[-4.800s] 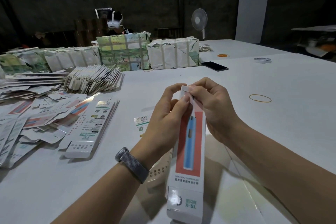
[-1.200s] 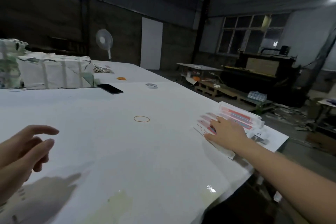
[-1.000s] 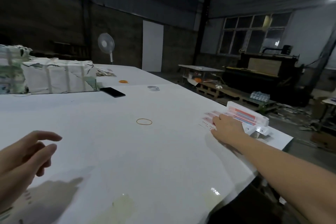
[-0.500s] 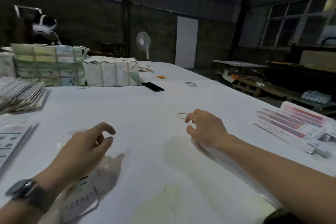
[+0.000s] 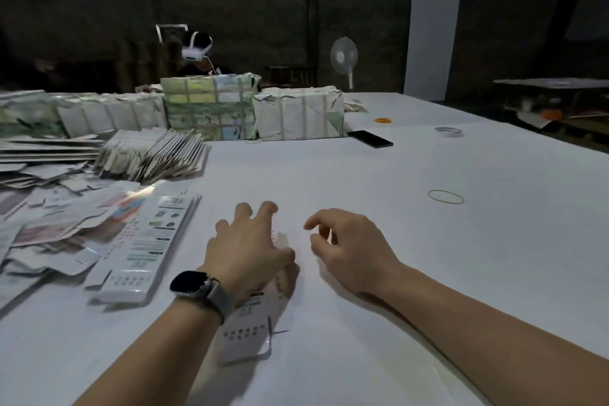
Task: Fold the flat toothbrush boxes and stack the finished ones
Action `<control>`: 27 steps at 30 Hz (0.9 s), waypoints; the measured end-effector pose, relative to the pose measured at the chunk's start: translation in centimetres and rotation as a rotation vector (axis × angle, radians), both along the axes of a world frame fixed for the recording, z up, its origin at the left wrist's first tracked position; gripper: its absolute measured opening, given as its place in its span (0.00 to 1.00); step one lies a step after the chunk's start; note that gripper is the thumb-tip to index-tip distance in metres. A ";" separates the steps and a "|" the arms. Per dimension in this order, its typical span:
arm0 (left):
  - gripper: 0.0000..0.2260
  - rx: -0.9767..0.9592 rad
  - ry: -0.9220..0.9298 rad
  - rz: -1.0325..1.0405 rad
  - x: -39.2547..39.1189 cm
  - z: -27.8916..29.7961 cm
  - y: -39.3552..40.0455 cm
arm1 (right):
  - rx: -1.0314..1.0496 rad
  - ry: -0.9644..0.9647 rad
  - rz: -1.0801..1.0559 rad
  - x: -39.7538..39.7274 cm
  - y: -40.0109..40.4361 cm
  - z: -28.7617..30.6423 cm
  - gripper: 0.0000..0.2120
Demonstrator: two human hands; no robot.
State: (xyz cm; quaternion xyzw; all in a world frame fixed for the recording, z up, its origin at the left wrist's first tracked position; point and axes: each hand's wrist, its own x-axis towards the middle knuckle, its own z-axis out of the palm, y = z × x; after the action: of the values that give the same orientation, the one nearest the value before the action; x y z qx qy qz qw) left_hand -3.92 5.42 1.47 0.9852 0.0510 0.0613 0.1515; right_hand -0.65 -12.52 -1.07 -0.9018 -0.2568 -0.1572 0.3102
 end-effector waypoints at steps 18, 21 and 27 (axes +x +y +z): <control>0.21 -1.198 -0.369 -0.234 0.3 0.5 -2.2 | 0.565 0.371 0.197 -0.7 0.6 0.8 0.17; 0.20 -1.159 -0.393 -0.294 0.1 0.0 -3.4 | 0.701 0.381 0.295 -1.2 0.4 1.3 0.14; 0.18 -1.290 -0.319 -0.377 -0.9 0.9 -4.3 | 0.763 0.237 0.251 -2.0 0.5 1.7 0.16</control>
State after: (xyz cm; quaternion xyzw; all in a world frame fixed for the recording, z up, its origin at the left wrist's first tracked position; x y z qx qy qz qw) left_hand -4.85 1.16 2.37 0.6691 -0.1180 0.1355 0.7211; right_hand -2.63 -12.01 0.58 -0.6957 -0.2503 -0.0971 0.6663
